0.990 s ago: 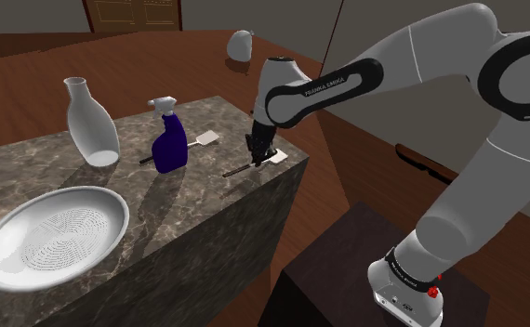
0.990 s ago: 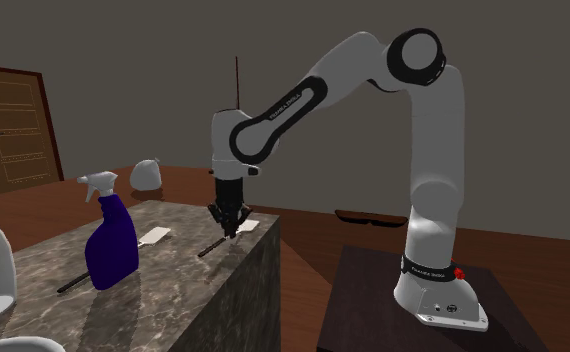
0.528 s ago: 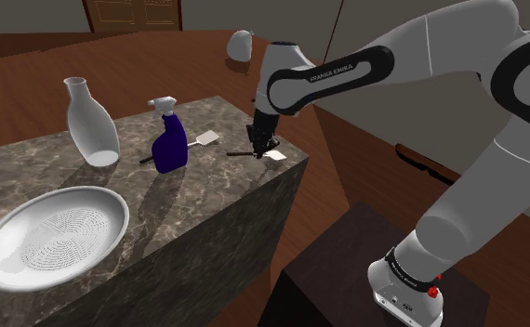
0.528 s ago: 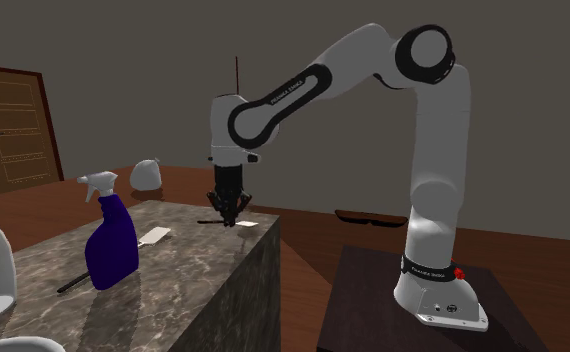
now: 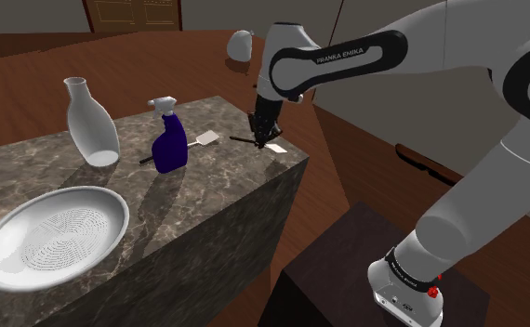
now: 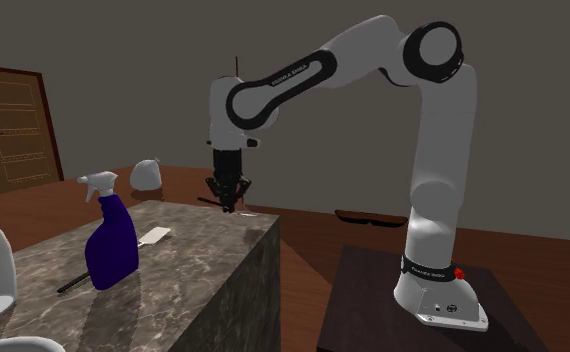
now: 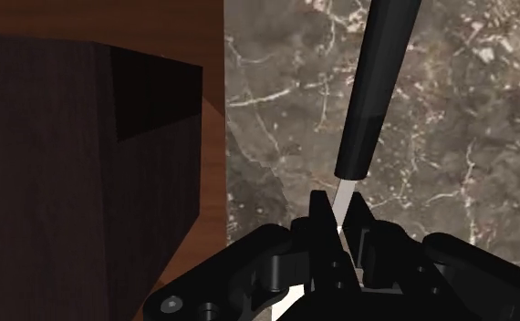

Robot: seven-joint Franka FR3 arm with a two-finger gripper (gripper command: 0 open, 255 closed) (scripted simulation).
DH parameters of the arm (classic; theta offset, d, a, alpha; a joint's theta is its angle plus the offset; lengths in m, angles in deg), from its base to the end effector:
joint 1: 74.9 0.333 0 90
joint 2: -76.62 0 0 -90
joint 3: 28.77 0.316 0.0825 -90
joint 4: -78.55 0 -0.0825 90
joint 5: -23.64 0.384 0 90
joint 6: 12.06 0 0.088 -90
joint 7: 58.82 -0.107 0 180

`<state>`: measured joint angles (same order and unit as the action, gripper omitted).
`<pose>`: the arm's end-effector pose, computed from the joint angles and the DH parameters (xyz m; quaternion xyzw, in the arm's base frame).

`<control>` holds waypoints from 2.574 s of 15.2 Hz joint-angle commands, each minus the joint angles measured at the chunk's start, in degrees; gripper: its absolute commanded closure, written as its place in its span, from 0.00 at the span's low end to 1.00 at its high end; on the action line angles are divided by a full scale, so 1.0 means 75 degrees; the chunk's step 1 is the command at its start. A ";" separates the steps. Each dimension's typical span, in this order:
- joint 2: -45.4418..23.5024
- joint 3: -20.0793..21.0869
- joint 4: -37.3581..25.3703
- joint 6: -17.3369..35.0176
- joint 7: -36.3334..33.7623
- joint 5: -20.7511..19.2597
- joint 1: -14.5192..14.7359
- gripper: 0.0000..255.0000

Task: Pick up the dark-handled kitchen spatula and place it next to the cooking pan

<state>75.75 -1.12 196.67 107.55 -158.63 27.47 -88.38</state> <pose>0.5348 0.1377 0.4288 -0.7219 0.6912 0.0240 0.0230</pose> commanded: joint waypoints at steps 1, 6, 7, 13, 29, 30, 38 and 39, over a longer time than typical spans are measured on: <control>0.0082 -0.0007 -0.0114 -0.0192 0.0023 0.0038 -0.0009 1.00; 0.0244 -0.0024 -0.0469 -0.0693 0.0050 0.0103 -0.0025 1.00; 0.0271 -0.0027 -0.0544 -0.0793 0.0053 0.0113 -0.0028 1.00; 0.0080 0.0543 -0.0732 -0.0739 -0.1113 -0.0005 0.0523 1.00; -0.1624 0.1539 -0.2246 -0.0781 -0.4176 -0.1271 0.2216 1.00; -0.1651 0.1532 -0.2172 -0.0686 -0.4187 -0.1292 0.2220 1.00; -0.1928 0.1457 -0.1649 0.0054 -0.4304 -0.1509 0.2275 1.00; -0.1970 0.1444 -0.1592 0.0144 -0.4322 -0.1543 0.2285 1.00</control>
<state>61.28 9.80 184.18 107.80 -190.90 16.16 -71.31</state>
